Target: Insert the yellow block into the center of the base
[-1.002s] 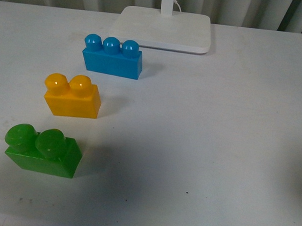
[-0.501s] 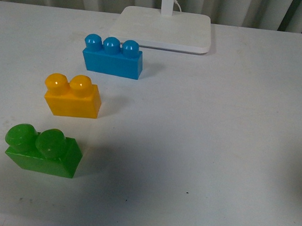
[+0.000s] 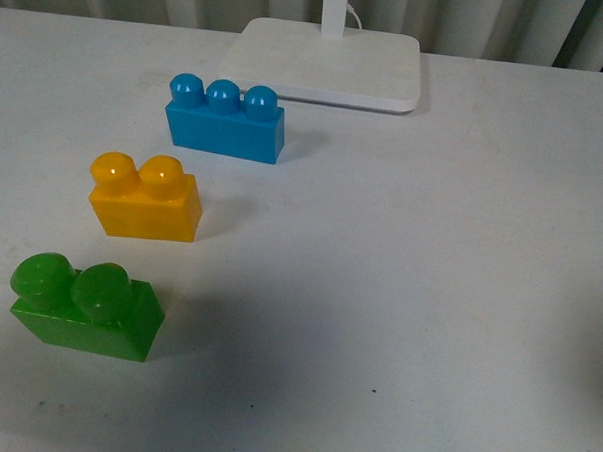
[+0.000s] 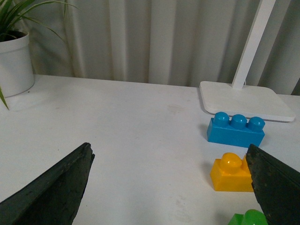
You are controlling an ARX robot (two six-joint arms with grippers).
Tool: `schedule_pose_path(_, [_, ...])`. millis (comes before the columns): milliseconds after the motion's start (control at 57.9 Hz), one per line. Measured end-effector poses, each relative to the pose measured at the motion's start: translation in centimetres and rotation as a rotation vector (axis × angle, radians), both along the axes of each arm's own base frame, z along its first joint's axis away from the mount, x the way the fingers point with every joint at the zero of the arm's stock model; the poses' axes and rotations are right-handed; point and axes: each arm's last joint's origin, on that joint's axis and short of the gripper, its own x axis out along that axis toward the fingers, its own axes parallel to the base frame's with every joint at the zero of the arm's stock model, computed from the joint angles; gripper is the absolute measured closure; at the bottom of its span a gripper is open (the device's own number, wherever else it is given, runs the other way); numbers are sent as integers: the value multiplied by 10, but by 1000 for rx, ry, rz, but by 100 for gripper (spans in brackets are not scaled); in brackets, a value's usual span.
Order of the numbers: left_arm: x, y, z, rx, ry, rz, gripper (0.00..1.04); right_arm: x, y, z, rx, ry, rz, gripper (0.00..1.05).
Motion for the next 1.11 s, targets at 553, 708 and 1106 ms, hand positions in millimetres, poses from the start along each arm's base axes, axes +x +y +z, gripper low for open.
schedule_pose_path(553, [0, 0, 0, 0, 0, 0, 6, 19, -26, 13, 113, 257, -36, 9])
schedule_pose_path(708, [0, 0, 0, 0, 0, 0, 6, 51, -49, 29, 73, 376, -101, 9])
schedule_pose_path(1106, [0, 0, 0, 0, 0, 0, 6, 138, -125, -10, 66, 713, -198, 9])
